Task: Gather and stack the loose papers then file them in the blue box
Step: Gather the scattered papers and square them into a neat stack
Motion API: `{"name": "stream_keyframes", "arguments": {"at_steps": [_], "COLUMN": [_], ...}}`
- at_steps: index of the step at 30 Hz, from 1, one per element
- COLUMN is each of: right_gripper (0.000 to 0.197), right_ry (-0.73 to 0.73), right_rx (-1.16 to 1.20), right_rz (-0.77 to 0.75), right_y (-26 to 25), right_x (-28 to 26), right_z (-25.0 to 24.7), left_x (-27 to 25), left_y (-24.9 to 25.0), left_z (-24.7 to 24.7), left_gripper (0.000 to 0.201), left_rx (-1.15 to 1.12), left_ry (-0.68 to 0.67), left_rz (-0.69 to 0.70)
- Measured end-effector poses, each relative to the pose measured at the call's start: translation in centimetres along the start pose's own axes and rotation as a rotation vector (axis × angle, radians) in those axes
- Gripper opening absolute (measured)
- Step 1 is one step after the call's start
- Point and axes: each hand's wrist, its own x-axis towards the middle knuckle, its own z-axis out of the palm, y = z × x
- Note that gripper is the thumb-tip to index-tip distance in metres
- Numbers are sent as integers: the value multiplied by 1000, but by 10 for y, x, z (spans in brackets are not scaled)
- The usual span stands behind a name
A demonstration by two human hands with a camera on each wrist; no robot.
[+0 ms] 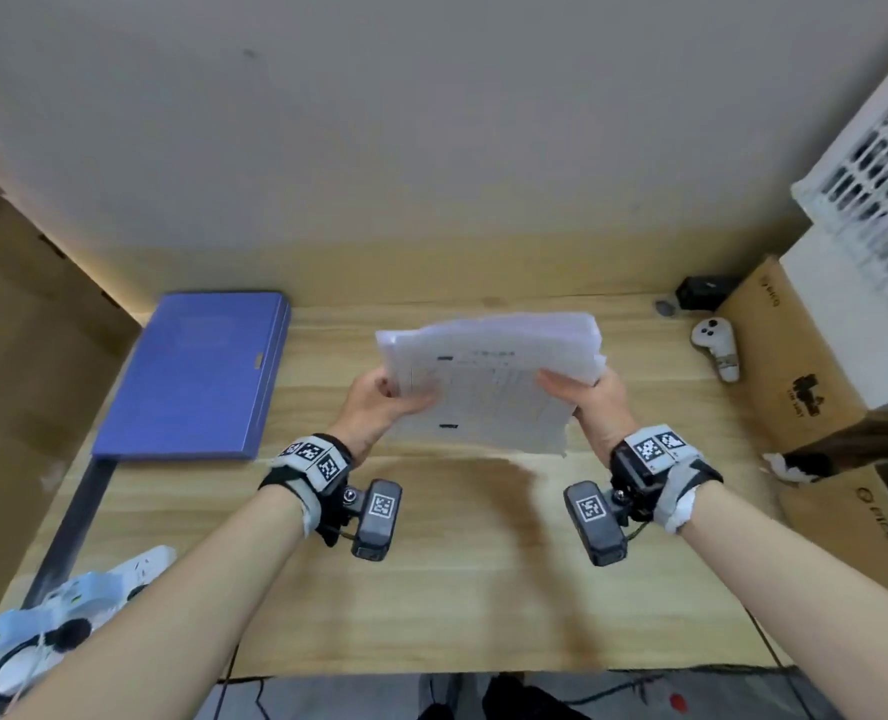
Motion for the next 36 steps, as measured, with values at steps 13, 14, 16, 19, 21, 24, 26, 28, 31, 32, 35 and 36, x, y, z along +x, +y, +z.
{"name": "stream_keyframes", "arguments": {"at_steps": [13, 14, 16, 19, 21, 24, 26, 28, 31, 32, 35, 36], "right_gripper": [32, 33, 37, 50, 50, 48, 47, 45, 39, 37, 39, 40], "right_ry": [-12, -18, -38, -47, -35, -31, -41, -58, -70, -72, -10, -5], "right_rx": [-52, -70, -83, -77, -45, -7, 0, -15, -79, -75, -44, -41], "right_rz": [5, 9, 16, -1, -19, -35, -58, -53, -2, 14, -6, -15], "right_y": [3, 7, 19, 29, 27, 19, 13, 13, 20, 22, 16, 13], "right_x": [-8, -9, -14, -17, -16, -7, -1, 1, -8, -10, -10, -10], "right_z": [4, 3, 1, 1, 3, 7, 8, 6, 0, -1, 2, 4], "left_x": [-7, -7, -11, -18, -20, -15, -9, -8, -12, -12, -11, -11], "left_y": [3, -4, -15, -21, -19, -12, -6, -1, -11, -17, -11, -11], "left_z": [19, 18, 20, 30, 34, 34, 31, 28, 26, 26, 26, 26], "left_gripper": [38, 38, 38, 36, 37, 57, 47, 36, 36, 38, 37, 35], "left_rx": [-161, -125, -62, -44, -74, -98, -109, -119, -61, -57, -93, -95], "left_ry": [31, 30, 22, -7, 16, 81, 106, 101, 67, 80, 82, 65], "left_rz": [28, 14, -26, -38, -26, 26, 58, 66, 95, 101, 93, 99]}}
